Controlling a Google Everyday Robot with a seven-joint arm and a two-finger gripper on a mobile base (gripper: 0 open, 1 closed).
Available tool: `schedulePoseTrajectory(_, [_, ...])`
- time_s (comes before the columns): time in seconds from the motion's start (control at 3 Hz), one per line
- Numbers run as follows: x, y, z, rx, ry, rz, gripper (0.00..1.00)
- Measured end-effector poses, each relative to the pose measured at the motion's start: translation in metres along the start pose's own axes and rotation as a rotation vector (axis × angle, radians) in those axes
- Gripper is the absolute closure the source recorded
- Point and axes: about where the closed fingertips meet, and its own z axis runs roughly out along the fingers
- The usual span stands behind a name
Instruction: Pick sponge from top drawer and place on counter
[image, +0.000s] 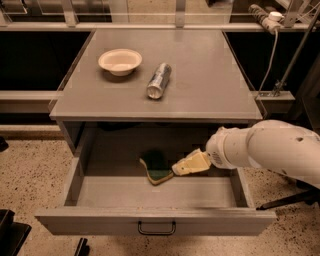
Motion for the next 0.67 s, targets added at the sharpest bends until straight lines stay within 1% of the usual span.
schedulePoseTrajectory(0.33, [-0.014,-0.007,-0.001,0.033,-0.044,0.009,0.0])
schedulePoseTrajectory(0.67, [-0.004,-0.004,0.01,0.032,-0.028,0.031,0.0])
